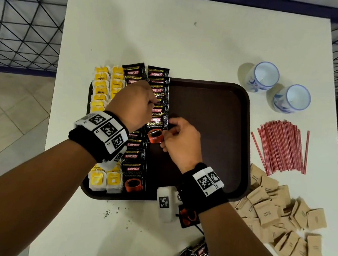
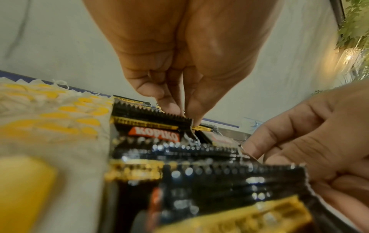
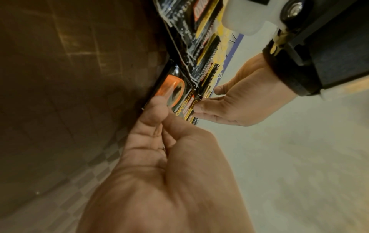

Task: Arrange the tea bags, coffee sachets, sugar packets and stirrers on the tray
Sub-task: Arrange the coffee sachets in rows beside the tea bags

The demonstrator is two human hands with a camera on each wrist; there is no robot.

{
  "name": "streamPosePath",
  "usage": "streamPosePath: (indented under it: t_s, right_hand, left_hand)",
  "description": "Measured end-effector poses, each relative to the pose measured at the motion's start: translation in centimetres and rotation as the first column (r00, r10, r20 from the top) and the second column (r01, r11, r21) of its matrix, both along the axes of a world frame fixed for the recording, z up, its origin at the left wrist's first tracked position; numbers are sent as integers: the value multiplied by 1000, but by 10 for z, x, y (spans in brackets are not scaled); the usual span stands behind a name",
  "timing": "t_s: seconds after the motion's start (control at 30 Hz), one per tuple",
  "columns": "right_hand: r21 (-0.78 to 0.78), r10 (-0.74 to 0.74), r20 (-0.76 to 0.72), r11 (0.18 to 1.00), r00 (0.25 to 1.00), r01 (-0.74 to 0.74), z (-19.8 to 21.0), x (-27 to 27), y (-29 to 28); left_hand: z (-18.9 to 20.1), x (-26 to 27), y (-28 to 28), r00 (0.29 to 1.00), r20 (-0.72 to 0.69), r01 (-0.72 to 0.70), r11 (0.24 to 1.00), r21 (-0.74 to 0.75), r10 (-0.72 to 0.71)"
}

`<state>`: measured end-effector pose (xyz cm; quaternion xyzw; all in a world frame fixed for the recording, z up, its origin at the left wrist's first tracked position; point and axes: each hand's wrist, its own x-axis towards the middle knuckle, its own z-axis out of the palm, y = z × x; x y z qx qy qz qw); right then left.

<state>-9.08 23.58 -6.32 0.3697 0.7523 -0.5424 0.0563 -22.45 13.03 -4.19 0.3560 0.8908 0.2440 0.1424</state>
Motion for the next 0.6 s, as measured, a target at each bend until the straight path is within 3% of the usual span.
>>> streamPosePath:
  t_s: [0.3,0.47,0.6]
  right_hand:
    - [-15,-117,-34,993,993,117,24,26,22]
    - [-24,-172,31,985,985,173,41,93,39]
    - [81,-148,131,987,980,138,47,159,47]
  left_hand:
    - [16,16,-20,994,-29,-100,984,145,105]
    - [22,67,-37,992,67,-115,979,169,105]
    - [15,115,-42,982,142,-150,972,179,125]
